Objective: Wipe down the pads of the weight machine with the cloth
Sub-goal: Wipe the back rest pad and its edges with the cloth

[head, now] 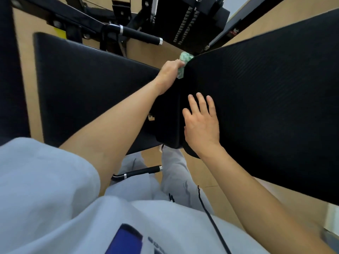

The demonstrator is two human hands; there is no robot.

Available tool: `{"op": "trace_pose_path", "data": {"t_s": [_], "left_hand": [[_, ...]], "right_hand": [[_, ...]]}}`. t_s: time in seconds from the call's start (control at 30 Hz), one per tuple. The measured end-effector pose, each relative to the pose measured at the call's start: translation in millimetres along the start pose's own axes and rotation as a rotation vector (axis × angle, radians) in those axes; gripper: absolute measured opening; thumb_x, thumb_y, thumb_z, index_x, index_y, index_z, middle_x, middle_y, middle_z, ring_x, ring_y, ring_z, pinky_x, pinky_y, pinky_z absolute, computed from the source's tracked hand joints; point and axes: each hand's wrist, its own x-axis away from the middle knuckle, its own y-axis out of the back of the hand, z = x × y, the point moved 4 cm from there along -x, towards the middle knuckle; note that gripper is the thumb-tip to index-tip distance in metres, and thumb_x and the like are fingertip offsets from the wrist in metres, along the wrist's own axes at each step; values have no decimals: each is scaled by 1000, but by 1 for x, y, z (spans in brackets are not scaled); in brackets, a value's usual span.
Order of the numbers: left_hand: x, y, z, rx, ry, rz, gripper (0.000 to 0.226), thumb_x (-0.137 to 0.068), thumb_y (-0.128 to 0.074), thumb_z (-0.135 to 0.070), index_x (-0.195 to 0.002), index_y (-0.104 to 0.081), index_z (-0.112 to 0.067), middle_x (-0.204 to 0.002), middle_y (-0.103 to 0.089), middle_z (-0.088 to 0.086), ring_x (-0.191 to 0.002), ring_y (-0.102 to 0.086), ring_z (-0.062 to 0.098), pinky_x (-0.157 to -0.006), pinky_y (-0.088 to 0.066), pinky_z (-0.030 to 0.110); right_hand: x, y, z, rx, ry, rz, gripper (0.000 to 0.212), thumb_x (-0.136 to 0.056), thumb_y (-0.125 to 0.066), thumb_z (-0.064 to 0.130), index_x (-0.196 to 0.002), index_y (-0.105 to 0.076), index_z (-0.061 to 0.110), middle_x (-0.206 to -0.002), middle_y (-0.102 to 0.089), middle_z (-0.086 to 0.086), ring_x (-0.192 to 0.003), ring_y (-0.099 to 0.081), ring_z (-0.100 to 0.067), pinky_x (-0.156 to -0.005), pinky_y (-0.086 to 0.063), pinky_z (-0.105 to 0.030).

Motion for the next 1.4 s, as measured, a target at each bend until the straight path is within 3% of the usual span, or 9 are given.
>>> {"op": "trace_pose_path", "data": {"t_s": [0.2,0.47,0.63,0.73,0.87,0.97,1.17,1.3,1.4], "left_hand": [[66,-23,58,-55,-15,-174,31,-104,-46,-26,-106,-69,-7,-97,-66,3,-92,-61,16,-91,-50,39],[174,-40,174,28,16,-104,26,-97,-50,-24,-101,-75,-19,-100,-76,6,-97,-71,24,-92,-54,45],[195,-14,217,88,182,-258,23,-87,-53,-30,-69,-54,-16,-70,-54,5,-70,-51,23,-65,-41,38],[203,1,253,230,419,-425,27,-97,-47,-21,-71,-51,-15,-69,-53,2,-66,-51,21,-68,-45,35],[177,-3,278,570,526,-573,27,-103,-46,-25,-91,-66,-11,-81,-69,5,-86,-60,23,-93,-51,40],[154,-29,265,751,510,-571,28,-102,-46,-27,-103,-64,-6,-95,-63,13,-85,-60,30,-93,-51,53],[71,-48,292,958,539,-714,49,-87,-43,-24,-135,-52,-22,-146,-54,11,-122,-56,49,-84,-50,74],[143,-82,229,949,476,-738,41,-101,-36,-13,-138,-54,-11,-136,-59,17,-122,-60,39,-99,-52,54],[173,-103,203,939,434,-730,40,-97,-33,-6,-128,-58,0,-112,-60,17,-99,-55,30,-99,-50,38]], "right_hand": [[45,-8,6,-119,-45,-91,27,-80,-77,16,-106,-70,13,-149,-52,-17,-146,-38,-36,-124,-22,-51],[107,-51,43,-269,-63,-154,24,-83,-70,9,-106,-71,11,-139,-61,-15,-141,-45,-36,-121,-28,-51],[136,-82,51,-613,-3,-106,27,-84,-66,3,-109,-71,12,-111,-70,-4,-104,-61,-30,-84,-50,-39],[153,-108,31,-1000,-346,43,24,-89,-71,16,-112,-66,14,-104,-68,1,-96,-64,-21,-82,-53,-36],[161,-116,-13,-1571,-774,-123,74,-76,-87,35,-130,-40,17,-126,-52,-2,-110,-66,-21,-84,-55,-27],[154,-98,-49,-1764,-613,-355,83,-74,-88,34,-138,-39,15,-136,-56,-3,-119,-64,-19,-97,-57,-37],[152,-85,-68,-1789,-403,-397,31,-78,-87,21,-104,-70,22,-108,-77,0,-106,-73,-18,-95,-59,-48],[153,-83,-75,-1775,-363,-349,21,-77,-88,20,-86,-71,28,-85,-78,9,-87,-76,-12,-85,-63,-44],[156,-84,-82,-1736,-316,-285,17,-77,-87,26,-83,-71,26,-81,-77,8,-83,-75,-12,-86,-62,-47]]}}
